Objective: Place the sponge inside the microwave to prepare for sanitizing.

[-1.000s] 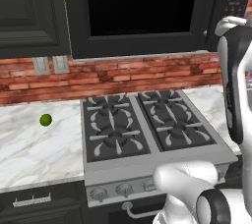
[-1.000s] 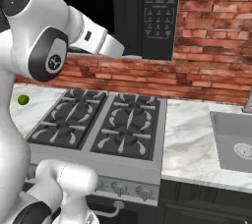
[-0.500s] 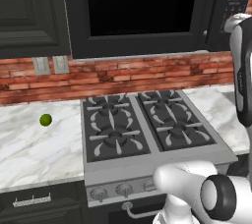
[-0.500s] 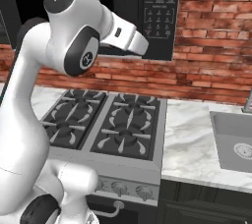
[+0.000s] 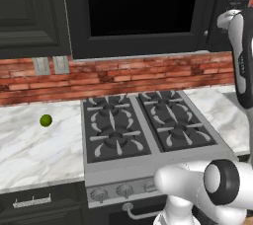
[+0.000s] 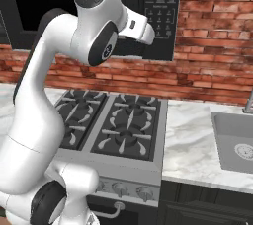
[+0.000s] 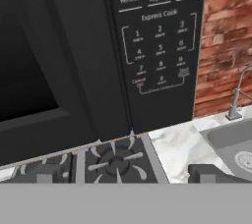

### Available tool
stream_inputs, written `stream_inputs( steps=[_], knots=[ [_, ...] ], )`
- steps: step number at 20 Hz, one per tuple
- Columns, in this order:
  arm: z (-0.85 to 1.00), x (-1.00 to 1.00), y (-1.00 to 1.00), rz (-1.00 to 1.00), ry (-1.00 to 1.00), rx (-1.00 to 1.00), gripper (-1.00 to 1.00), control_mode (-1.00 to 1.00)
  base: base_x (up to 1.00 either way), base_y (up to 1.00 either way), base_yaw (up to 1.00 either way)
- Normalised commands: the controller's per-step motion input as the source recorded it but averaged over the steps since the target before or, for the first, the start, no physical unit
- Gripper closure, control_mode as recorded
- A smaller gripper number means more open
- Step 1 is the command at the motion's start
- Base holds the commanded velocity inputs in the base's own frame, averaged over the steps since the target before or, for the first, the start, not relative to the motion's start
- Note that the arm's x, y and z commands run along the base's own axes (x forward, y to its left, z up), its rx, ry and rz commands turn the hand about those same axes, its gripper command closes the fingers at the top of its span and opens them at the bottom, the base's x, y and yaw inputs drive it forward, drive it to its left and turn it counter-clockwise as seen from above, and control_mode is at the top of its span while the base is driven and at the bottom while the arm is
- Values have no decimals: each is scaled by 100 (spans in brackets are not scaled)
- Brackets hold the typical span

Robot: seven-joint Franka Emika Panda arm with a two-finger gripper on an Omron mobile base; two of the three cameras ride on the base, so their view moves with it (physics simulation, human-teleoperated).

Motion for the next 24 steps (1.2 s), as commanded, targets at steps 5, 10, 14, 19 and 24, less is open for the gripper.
stream_inputs(
  steps=[5,10,14,19,24],
  knots=[
    [0,58,12,3,0,-2,-100,-100,0,0,0],
    [0,57,0,0,0,-1,-100,-100,0,0,0],
    [0,31,0,0,0,0,-100,-100,0,0,0],
    [0,20,0,0,-1,0,-100,-100,0,0,0],
    [0,1,-6,2,0,0,-100,-100,0,0,0]
  ],
)
